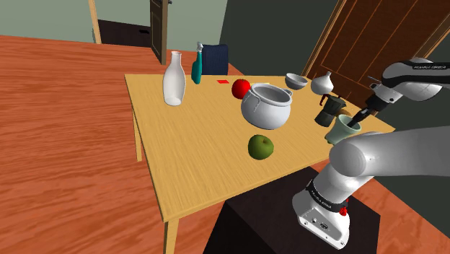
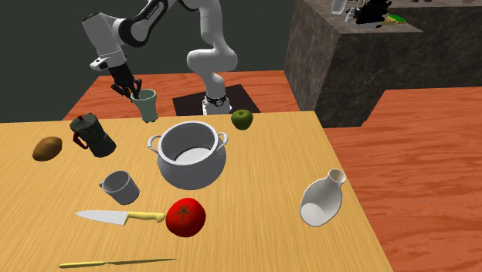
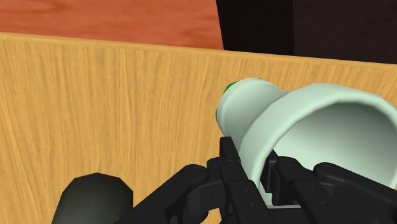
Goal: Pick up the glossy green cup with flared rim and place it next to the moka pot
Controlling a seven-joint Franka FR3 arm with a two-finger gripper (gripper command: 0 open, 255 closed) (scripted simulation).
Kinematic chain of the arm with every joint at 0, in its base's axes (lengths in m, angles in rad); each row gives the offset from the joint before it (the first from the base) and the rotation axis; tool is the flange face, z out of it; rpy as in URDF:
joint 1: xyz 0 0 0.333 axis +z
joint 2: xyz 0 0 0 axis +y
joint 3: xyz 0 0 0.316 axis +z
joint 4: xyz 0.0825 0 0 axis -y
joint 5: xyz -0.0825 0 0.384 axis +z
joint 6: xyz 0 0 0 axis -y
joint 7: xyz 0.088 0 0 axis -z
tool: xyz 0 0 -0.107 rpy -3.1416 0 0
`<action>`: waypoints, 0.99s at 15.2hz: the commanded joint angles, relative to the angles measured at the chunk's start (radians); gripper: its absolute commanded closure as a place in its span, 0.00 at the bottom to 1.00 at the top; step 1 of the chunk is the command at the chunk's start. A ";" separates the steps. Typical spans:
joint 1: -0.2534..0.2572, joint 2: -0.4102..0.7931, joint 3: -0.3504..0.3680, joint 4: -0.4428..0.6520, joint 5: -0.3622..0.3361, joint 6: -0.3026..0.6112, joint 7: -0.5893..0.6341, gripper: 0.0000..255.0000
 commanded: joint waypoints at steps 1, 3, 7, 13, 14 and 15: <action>0.007 0.009 -0.022 -0.016 -0.009 0.030 -0.001 1.00; 0.014 0.018 -0.041 -0.028 -0.016 0.053 -0.002 1.00; 0.014 0.018 -0.041 -0.028 -0.016 0.053 -0.002 1.00; 0.014 0.018 -0.041 -0.028 -0.016 0.053 -0.002 0.00; 0.014 0.018 -0.041 -0.028 -0.016 0.053 -0.002 0.00; 0.014 0.018 -0.041 -0.028 -0.016 0.053 -0.002 0.00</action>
